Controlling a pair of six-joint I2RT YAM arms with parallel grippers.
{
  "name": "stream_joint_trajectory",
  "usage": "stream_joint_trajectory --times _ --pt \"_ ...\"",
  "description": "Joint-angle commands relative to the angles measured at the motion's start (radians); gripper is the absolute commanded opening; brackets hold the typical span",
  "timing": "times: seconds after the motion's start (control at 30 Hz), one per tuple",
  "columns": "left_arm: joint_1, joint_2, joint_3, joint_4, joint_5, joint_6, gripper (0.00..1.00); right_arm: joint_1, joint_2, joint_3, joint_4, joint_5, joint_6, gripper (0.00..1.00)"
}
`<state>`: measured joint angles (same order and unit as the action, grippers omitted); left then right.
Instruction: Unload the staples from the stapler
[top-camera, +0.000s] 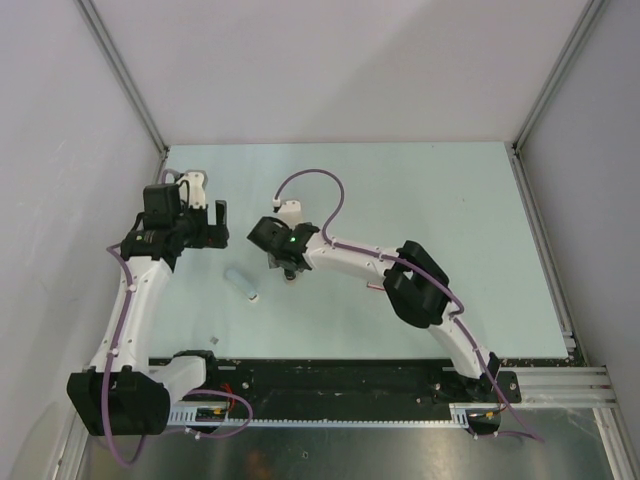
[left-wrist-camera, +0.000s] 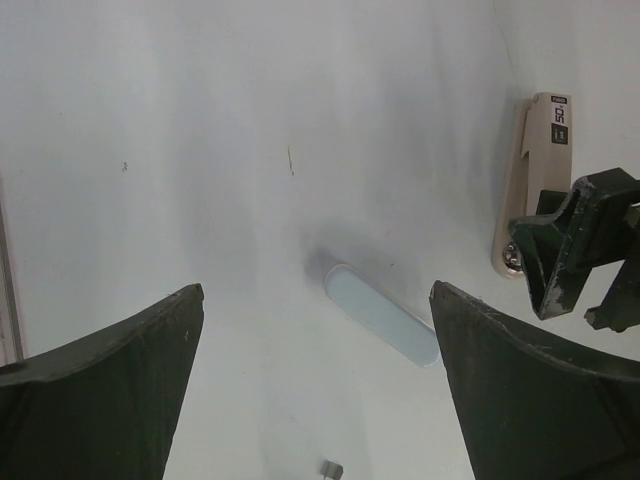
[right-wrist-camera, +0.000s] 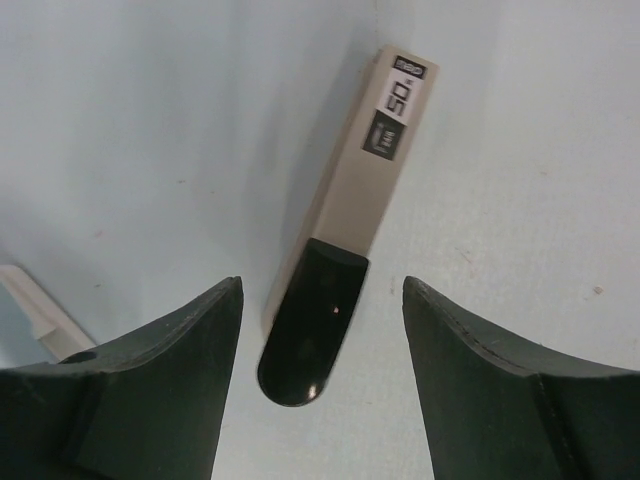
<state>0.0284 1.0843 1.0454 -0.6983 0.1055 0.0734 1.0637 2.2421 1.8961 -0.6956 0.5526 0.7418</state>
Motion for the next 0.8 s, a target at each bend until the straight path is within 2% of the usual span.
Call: stream_joint_trajectory --times 0.0,0.1,0.2,0.5,0.63,0.77 --pt "0.009 -0.012 -0.001 0.017 0.027 0.054 0.99 -0.001 0.051 0.109 -0.042 -0.021 -0.012 0.69" --pt "0.009 0.001 -0.006 0.018 0.038 0.055 0.99 -0.003 0.095 0.173 -0.081 -0.033 -0.02 0.67" --pt "0.009 0.017 -0.004 0.017 0.039 0.059 0.99 -0.008 0.088 0.166 -0.091 -0.045 -0.021 0.6" --pt "0.009 0.006 -0.018 0.016 0.073 0.061 0.99 -0.025 -0.051 -0.065 0.027 -0.092 -0.028 0.21" --pt "0.007 0.001 -0.03 0.012 0.116 0.071 0.95 -0.019 -0.092 -0.098 0.078 -0.124 -0.031 0.03" --pt "0.007 0.002 -0.036 -0.012 0.21 0.119 0.83 -0.016 -0.145 -0.129 0.148 -0.172 -0.021 0.0"
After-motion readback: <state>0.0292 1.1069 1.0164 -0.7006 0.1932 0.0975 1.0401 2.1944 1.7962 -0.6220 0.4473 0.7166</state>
